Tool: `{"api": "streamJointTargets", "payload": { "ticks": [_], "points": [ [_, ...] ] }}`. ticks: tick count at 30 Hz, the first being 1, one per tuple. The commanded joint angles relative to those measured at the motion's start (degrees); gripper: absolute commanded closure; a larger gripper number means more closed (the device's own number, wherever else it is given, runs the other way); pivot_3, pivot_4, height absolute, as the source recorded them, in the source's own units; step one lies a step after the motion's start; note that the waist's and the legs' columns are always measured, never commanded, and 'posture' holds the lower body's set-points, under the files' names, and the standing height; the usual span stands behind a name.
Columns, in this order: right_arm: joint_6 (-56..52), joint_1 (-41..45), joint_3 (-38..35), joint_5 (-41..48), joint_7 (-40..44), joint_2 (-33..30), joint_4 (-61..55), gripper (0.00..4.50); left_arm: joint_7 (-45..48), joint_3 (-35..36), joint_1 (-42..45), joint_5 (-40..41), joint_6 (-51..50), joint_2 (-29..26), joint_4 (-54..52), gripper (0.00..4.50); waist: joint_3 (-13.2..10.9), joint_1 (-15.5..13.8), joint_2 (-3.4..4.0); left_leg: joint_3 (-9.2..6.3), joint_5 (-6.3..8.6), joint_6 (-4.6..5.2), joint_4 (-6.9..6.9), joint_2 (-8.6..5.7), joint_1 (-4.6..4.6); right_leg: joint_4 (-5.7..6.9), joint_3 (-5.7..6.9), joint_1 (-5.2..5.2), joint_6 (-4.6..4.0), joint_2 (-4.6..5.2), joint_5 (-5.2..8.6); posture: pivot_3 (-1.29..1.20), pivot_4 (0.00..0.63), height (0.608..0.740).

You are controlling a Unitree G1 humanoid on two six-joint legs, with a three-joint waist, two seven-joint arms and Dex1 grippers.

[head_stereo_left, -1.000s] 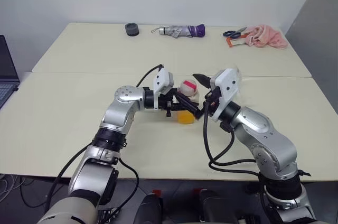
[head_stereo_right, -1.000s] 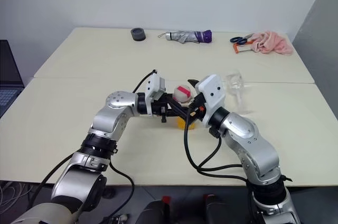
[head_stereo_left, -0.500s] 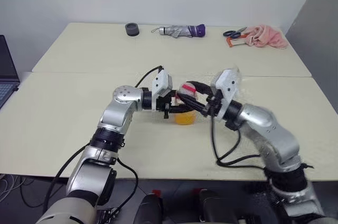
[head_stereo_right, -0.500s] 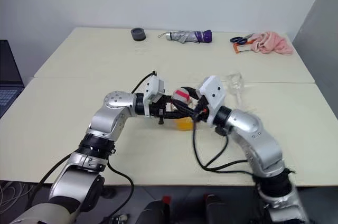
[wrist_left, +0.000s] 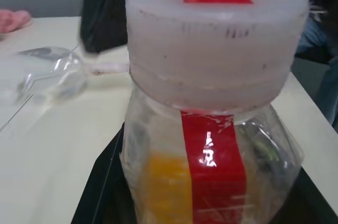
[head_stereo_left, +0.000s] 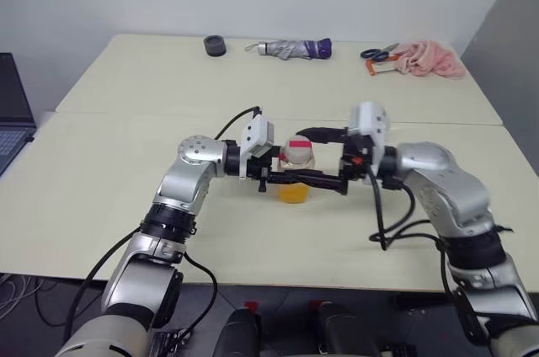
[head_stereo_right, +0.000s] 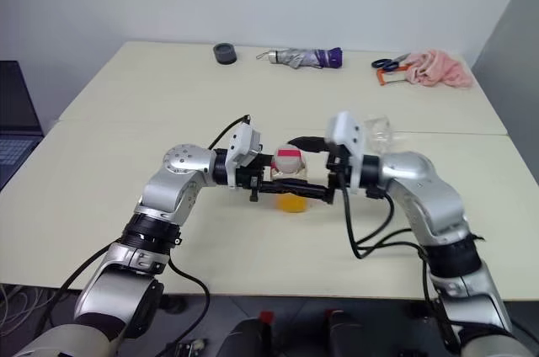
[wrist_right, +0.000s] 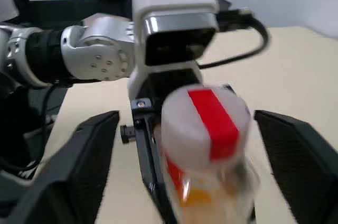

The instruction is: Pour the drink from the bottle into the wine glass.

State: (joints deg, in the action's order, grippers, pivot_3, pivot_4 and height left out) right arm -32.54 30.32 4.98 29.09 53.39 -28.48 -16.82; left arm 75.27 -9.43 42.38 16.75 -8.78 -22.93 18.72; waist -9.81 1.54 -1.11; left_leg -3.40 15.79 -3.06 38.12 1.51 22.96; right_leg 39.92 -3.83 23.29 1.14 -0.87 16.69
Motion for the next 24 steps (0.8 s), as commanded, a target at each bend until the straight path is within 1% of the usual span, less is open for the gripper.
{"api": "streamJointTargets", "payload": {
  "ticks": [1, 2, 6, 8, 10, 16, 24],
  "points": [
    [-5.0, -3.1, -5.5, 5.3, -8.2, 1.2, -11.7, 0.00, -1.7, 1.7, 0.9, 1.1, 0.0, 0.6, -1.0, 2.68, 0.0, 0.1, 0.00, 0.02, 0.00, 0.00, 0.01, -0.02, 0.00, -0.01, -0.03, -0.01, 0.00, 0.03, 0.00, 0.00, 0.150, 0.740],
    [-5.4, -4.1, -5.6, 4.9, -10.7, 2.0, -13.5, 0.00, -2.0, 1.9, 0.9, 1.2, -0.1, 0.7, -0.8, 2.68, 0.0, 0.1, 0.00, 0.04, 0.00, 0.00, 0.03, -0.02, -0.01, 0.00, -0.06, -0.01, 0.01, 0.04, 0.00, 0.00, 0.150, 0.740],
    [-3.5, -7.1, -0.5, -4.6, -21.2, 5.0, -17.2, 0.00, -2.3, 1.8, 1.4, 0.6, 0.4, 1.2, 0.5, 2.68, 0.0, 0.4, 0.00, 0.06, 0.00, 0.00, 0.01, -0.07, -0.10, 0.03, -0.05, -0.03, 0.02, -0.11, 0.00, 0.00, 0.150, 0.740],
    [-2.6, -7.0, 2.1, -9.4, -28.4, 9.1, -17.5, 0.00, -2.2, 1.6, 1.9, 0.5, 0.6, 1.5, 1.2, 2.68, 0.0, 0.7, 0.00, 0.09, -0.01, -0.01, 0.01, -0.08, -0.14, 0.07, -0.08, -0.01, 0.02, -0.27, 0.00, 0.00, 0.150, 0.740],
    [-2.0, -7.1, 3.8, -11.7, -31.7, 11.9, -17.8, 0.00, -2.0, 1.5, 2.4, 0.3, 0.9, 1.7, 2.0, 2.68, 0.0, 0.8, 0.00, 0.07, -0.01, -0.02, 0.01, 0.03, -0.16, 0.08, -0.09, -0.01, 0.01, -0.41, 0.00, 0.00, 0.150, 0.740],
    [-1.4, -8.1, 6.9, -14.6, -33.1, 13.5, -17.6, 0.00, -1.2, 1.0, 3.1, -0.1, 1.7, 2.2, 3.3, 2.68, 0.0, 0.7, 0.00, 0.11, -0.01, -0.02, 0.00, -0.01, -0.12, 0.04, -0.11, 0.00, 0.00, -0.34, 0.01, 0.00, 0.150, 0.740],
    [-1.3, -8.3, 6.7, -14.0, -32.9, 15.3, -16.2, 0.00, -1.0, 0.9, 3.4, -0.9, 2.3, 2.5, 3.7, 2.68, 0.0, 0.7, 0.00, 0.09, -0.01, -0.02, 0.00, -0.03, -0.13, 0.04, -0.10, 0.00, 0.00, -0.34, 0.01, 0.00, 0.150, 0.740]
  ]
}}
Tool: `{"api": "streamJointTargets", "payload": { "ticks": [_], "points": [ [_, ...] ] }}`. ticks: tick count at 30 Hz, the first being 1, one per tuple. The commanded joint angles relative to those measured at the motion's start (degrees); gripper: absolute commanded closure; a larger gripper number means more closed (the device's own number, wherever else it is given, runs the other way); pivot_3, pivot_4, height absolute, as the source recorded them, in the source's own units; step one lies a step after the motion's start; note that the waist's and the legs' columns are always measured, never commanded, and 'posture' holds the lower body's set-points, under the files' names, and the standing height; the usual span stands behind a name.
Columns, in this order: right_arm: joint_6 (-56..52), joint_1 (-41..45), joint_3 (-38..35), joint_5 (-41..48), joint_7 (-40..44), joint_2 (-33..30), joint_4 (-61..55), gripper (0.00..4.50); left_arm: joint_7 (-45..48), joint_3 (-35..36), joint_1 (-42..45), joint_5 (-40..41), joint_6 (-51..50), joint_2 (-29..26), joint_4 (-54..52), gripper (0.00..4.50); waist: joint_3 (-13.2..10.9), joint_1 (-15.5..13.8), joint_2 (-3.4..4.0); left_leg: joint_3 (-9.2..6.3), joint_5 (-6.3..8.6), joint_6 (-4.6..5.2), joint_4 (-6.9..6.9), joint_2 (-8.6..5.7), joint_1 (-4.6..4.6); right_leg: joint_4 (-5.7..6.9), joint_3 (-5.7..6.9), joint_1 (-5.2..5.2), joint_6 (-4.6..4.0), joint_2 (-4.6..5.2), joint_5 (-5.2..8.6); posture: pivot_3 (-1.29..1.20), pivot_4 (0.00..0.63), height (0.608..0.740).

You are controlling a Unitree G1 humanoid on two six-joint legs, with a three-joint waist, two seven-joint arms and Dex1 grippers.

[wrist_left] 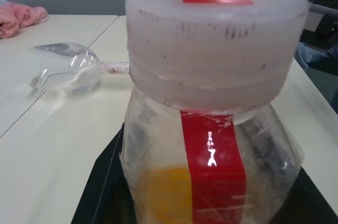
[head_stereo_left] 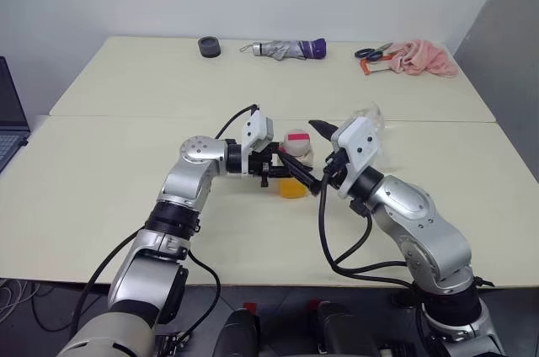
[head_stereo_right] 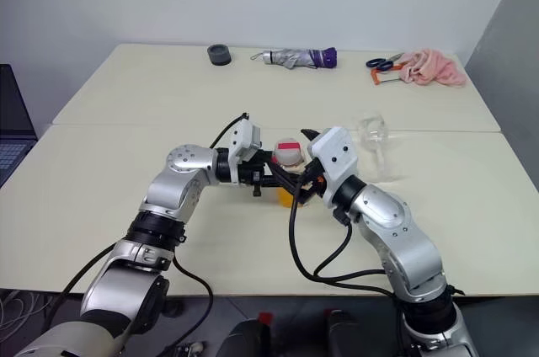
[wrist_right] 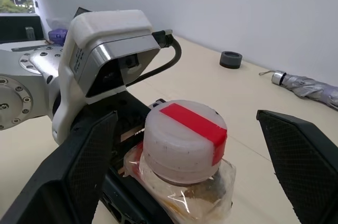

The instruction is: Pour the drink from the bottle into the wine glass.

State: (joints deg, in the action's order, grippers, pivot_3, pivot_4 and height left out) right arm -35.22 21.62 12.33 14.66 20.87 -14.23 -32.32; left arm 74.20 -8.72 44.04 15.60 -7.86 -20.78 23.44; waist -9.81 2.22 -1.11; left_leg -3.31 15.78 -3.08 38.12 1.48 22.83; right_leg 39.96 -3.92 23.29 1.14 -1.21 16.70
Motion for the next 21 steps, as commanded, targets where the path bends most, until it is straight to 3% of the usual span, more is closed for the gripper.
{"api": "streamJointTargets", "payload": {
  "ticks": [1, 2, 5, 11, 17, 21],
  "points": [
    [1.6, 0.5, -0.5, 0.3, -0.5, 1.3, -0.4, 0.00, 0.1, 0.3, 1.6, 0.2, 1.4, 0.4, -1.1, 2.68, 0.0, 0.0, 0.00, 0.00, 0.00, 0.00, 0.00, 0.00, 0.00, 0.00, 0.00, 0.00, 0.00, -0.01, 0.00, 0.00, 0.150, 0.740],
    [1.6, 0.4, -0.5, 0.3, -0.4, 1.6, -0.2, 0.00, 0.1, 0.3, 1.5, 0.1, 1.4, 0.3, -1.2, 2.68, 0.0, 0.0, 0.00, 0.00, 0.00, 0.00, 0.00, 0.01, 0.00, 0.00, 0.00, 0.00, 0.00, -0.01, 0.00, 0.00, 0.150, 0.740],
    [1.9, 0.4, -0.5, 0.3, -0.5, 2.6, 0.4, 0.61, 0.3, 0.3, 1.3, 0.0, 1.4, 0.2, -1.4, 2.68, 0.0, 0.0, 0.00, 0.00, 0.00, 0.00, 0.00, 0.01, 0.00, 0.00, 0.00, 0.00, 0.00, -0.01, 0.00, 0.00, 0.150, 0.740],
    [3.3, 0.3, -0.6, 1.6, 1.3, 3.9, 1.7, 2.64, 0.5, 0.3, 0.9, 0.0, 1.4, 0.0, -1.7, 2.68, 0.0, 0.0, 0.00, 0.00, 0.00, 0.00, 0.00, 0.01, 0.00, 0.00, 0.00, 0.00, 0.00, -0.01, 0.00, 0.00, 0.150, 0.740],
    [8.1, 4.4, -0.7, 8.3, 21.2, -4.2, 8.5, 2.65, 2.2, -0.4, -0.2, 0.3, 0.9, -0.8, -3.4, 2.68, 0.0, 0.0, 0.00, 0.02, 0.00, 0.00, 0.00, -0.01, 0.00, -0.01, 0.00, 0.00, 0.00, 0.00, 0.00, 0.00, 0.150, 0.740],
    [10.0, 14.8, 0.5, 9.9, 38.8, -12.1, 21.1, 2.65, 4.3, -0.9, 0.2, 0.3, 1.3, -1.6, -3.8, 2.68, 0.0, 0.3, 0.01, 0.03, 0.01, 0.02, 0.01, -0.02, -0.05, 0.00, 0.01, -0.04, 0.00, 0.00, 0.00, 0.00, 0.150, 0.740]
  ]
}}
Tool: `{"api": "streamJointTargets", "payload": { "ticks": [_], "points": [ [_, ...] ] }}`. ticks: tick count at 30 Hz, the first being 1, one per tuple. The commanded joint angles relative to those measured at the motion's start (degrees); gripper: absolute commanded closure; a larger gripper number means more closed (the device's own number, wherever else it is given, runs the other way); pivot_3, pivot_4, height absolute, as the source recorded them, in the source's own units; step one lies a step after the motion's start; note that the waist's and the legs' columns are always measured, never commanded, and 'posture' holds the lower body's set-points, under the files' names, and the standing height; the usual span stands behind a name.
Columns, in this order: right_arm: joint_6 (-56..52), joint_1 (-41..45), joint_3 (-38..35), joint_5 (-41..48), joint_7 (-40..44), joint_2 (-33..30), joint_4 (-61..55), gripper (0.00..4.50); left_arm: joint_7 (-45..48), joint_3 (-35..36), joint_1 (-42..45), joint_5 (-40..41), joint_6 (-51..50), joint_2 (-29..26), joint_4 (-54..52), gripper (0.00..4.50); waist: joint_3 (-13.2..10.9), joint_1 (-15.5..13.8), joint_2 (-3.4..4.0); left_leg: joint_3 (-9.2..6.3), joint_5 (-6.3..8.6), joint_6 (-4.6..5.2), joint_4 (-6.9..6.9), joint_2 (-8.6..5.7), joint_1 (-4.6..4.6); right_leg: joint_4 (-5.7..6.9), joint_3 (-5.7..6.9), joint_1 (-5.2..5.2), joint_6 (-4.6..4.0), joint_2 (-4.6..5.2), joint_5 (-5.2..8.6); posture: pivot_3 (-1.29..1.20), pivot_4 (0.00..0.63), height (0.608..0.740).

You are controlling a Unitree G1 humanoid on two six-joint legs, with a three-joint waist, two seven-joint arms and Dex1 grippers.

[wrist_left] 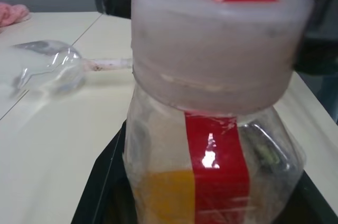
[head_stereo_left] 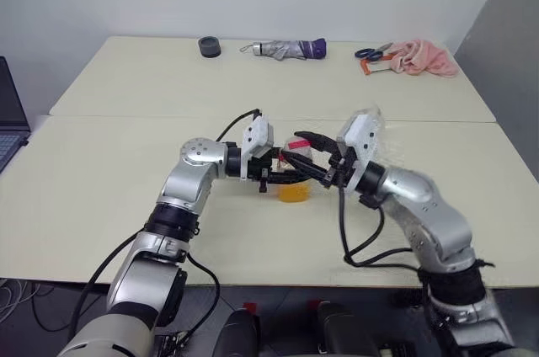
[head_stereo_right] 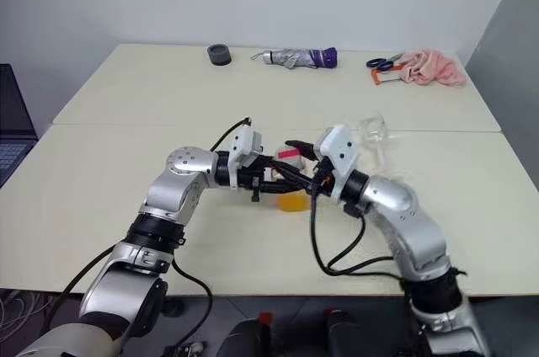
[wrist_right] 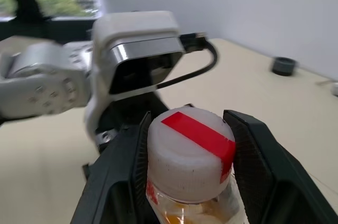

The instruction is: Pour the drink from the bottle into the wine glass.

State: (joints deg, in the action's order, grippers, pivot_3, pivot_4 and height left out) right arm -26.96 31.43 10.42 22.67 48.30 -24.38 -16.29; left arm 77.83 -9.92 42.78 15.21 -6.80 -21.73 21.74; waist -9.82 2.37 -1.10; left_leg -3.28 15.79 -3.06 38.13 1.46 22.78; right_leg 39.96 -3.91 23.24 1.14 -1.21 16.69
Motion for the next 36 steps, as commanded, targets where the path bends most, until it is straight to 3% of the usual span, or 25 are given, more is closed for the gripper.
{"api": "streamJointTargets", "payload": {
  "ticks": [1, 4, 10, 17, 22, 26, 36],
  "points": [
    [1.9, 7.2, 2.8, 2.2, 15.1, -3.2, 8.0, 2.65, 1.0, 0.3, 1.9, 0.7, 0.3, -0.6, -2.0, 2.68, 0.0, 0.3, 0.00, 0.02, 0.00, 0.01, -0.01, 0.01, -0.03, -0.01, -0.01, 0.00, 0.00, -0.02, 0.00, 0.00, 0.150, 0.740],
    [2.1, 10.3, 1.5, 2.9, 17.2, -2.9, 13.2, 2.65, 1.2, 0.2, 2.3, 0.6, 0.6, -0.6, -1.7, 2.69, 0.0, 0.4, 0.00, -0.07, 0.00, 0.01, -0.04, 0.07, -0.01, 0.00, 0.07, 0.00, -0.02, -0.08, 0.01, 0.00, 0.150, 0.740],
    [-0.3, 6.8, -3.8, 5.1, 13.0, -3.7, 8.3, 0.67, -0.1, 0.4, 1.9, 0.6, 0.7, -0.2, -1.8, 2.71, 0.0, 0.3, 0.00, -0.09, 0.00, 0.02, -0.05, 0.07, 0.08, 0.00, 0.08, 0.05, -0.05, 0.17, 0.02, 0.00, 0.150, 0.740],
    [-5.3, -3.7, -10.2, 7.4, 1.6, -4.4, -6.6, 0.64, -2.4, 1.2, 2.0, 0.7, 0.7, 0.3, -0.8, 2.71, 0.0, -0.5, 0.00, -0.08, 0.00, 0.01, 0.02, 0.04, 0.12, 0.01, 0.06, 0.03, -0.02, 0.34, 0.01, 0.00, 0.150, 0.740],
    [-4.2, -10.0, -6.0, -0.6, -14.0, 2.5, -16.5, 0.64, -3.2, 1.5, 2.8, 0.6, 1.3, 0.7, 0.8, 2.71, 0.0, -0.1, 0.00, -0.04, 0.00, 0.01, -0.03, 0.00, 0.08, 0.02, 0.01, 0.04, -0.02, 0.18, 0.02, 0.00, 0.150, 0.740],
    [-0.3, -10.3, -2.4, -7.1, -19.8, 5.9, -17.6, 0.64, -3.1, 1.3, 2.9, 0.5, 1.4, 0.8, 1.1, 2.71, 0.0, 0.0, 0.00, -0.05, -0.01, -0.01, 0.00, 0.00, 0.04, 0.05, 0.01, 0.04, -0.02, 0.03, 0.02, 0.00, 0.150, 0.740],
    [2.0, -10.4, 0.2, -8.8, -18.5, 5.1, -17.1, 0.64, -2.4, 1.0, 3.6, 0.3, 1.8, 0.9, 2.1, 2.71, 0.0, -0.2, 0.00, -0.03, -0.01, -0.01, -0.02, -0.01, 0.05, 0.01, 0.01, 0.04, -0.02, 0.04, 0.02, 0.00, 0.150, 0.740]
  ]
}}
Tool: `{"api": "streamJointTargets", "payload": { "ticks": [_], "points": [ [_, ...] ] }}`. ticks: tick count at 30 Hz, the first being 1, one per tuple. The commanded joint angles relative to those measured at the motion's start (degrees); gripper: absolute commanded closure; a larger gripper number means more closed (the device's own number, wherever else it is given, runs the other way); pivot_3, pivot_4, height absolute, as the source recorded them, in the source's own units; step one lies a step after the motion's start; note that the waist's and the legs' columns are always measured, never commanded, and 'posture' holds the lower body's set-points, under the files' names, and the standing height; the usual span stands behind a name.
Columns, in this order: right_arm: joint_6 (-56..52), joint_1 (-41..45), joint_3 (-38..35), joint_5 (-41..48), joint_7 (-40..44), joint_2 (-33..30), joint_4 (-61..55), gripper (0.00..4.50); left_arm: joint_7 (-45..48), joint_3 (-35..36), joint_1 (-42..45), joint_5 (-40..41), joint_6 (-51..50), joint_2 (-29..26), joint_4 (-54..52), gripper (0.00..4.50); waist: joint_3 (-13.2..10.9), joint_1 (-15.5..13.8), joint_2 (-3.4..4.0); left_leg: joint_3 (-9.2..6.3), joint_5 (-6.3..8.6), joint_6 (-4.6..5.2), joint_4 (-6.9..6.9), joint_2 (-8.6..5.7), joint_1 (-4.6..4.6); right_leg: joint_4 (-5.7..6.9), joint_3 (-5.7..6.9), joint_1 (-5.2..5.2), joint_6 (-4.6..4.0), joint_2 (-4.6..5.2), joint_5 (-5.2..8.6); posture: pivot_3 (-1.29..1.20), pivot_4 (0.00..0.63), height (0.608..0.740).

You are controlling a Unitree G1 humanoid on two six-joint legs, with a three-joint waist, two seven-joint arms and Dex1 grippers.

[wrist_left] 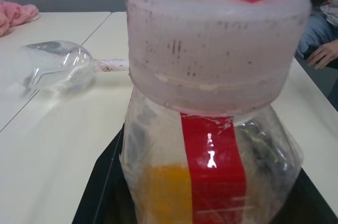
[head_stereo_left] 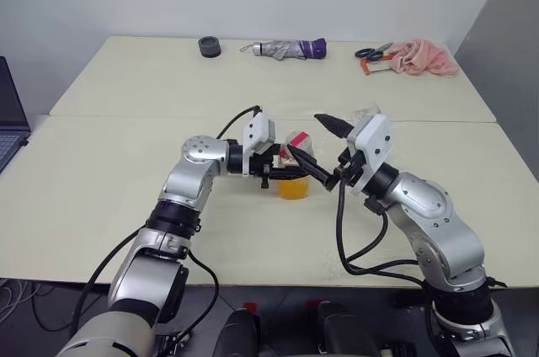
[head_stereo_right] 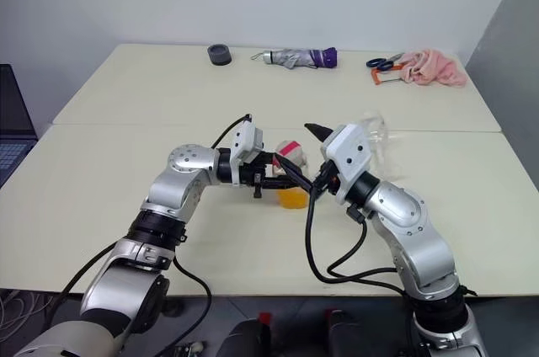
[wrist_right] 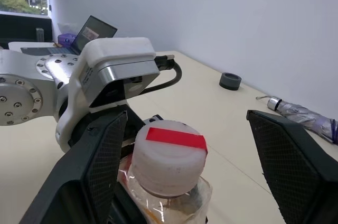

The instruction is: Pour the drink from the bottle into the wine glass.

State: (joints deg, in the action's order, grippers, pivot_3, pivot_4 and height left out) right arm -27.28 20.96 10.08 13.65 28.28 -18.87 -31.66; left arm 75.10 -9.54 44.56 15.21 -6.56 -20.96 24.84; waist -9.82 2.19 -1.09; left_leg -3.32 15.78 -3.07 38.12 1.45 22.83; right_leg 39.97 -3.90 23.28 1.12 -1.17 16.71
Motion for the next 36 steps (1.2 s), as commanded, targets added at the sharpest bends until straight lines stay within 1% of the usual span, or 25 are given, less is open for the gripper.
{"api": "streamJointTargets", "payload": {
  "ticks": [1, 7, 17, 23, 29, 36],
  "points": [
    [2.5, -0.2, 0.9, 0.4, 2.0, -0.6, -1.9, 0.64, 0.3, 0.6, 1.8, 0.2, 1.6, 0.2, -0.9, 2.71, 0.0, 0.0, 0.00, 0.00, 0.00, 0.00, 0.00, 0.00, 0.00, 0.00, 0.00, 0.00, 0.00, 0.00, 0.00, 0.00, 0.150, 0.740],
    [4.0, 0.1, 1.6, -1.6, 0.6, 0.2, 0.2, 0.64, 0.6, 0.4, 1.5, 0.2, 1.6, 0.1, -1.4, 2.71, 0.0, 0.0, 0.00, 0.00, 0.00, 0.00, 0.00, 0.00, 0.00, 0.00, 0.00, 0.00, 0.00, -0.01, 0.00, 0.00, 0.150, 0.740],
    [5.4, 2.0, 0.0, -3.3, -1.2, 1.7, 3.8, 0.64, 1.0, 0.2, 1.3, 0.0, 1.8, -0.1, -1.6, 2.71, 0.0, 0.0, 0.00, 0.00, 0.00, 0.00, 0.00, 0.00, 0.00, 0.01, 0.00, 0.00, 0.00, 0.00, 0.00, 0.00, 0.150, 0.740],
    [4.7, 1.4, -1.6, -3.6, -1.8, 0.6, 4.3, 0.64, 1.0, 0.3, 1.2, -0.1, 1.9, -0.2, -1.7, 2.71, 0.0, 0.0, 0.00, 0.00, 0.00, 0.00, 0.00, 0.01, 0.00, 0.01, 0.00, 0.00, 0.00, 0.00, 0.00, 0.00, 0.150, 0.740],
    [3.9, 0.4, -4.1, -3.2, -1.7, -2.0, 4.3, 0.64, 1.0, 0.5, 1.2, -0.3, 2.1, -0.3, -1.4, 2.71, 0.0, 0.0, 0.00, 0.00, 0.00, 0.00, 0.00, 0.00, 0.00, 0.01, 0.00, 0.00, 0.00, 0.00, 0.00, 0.00, 0.150, 0.740],
    [3.4, -0.3, -4.8, -2.2, -1.8, -3.7, 3.9, 0.64, 1.0, 0.7, 1.3, -0.5, 2.3, -0.2, -1.2, 2.71, 0.0, 0.0, 0.00, 0.00, 0.00, 0.01, 0.01, 0.00, 0.00, 0.01, -0.01, 0.00, 0.00, 0.00, 0.00, 0.00, 0.150, 0.740]
  ]
}}
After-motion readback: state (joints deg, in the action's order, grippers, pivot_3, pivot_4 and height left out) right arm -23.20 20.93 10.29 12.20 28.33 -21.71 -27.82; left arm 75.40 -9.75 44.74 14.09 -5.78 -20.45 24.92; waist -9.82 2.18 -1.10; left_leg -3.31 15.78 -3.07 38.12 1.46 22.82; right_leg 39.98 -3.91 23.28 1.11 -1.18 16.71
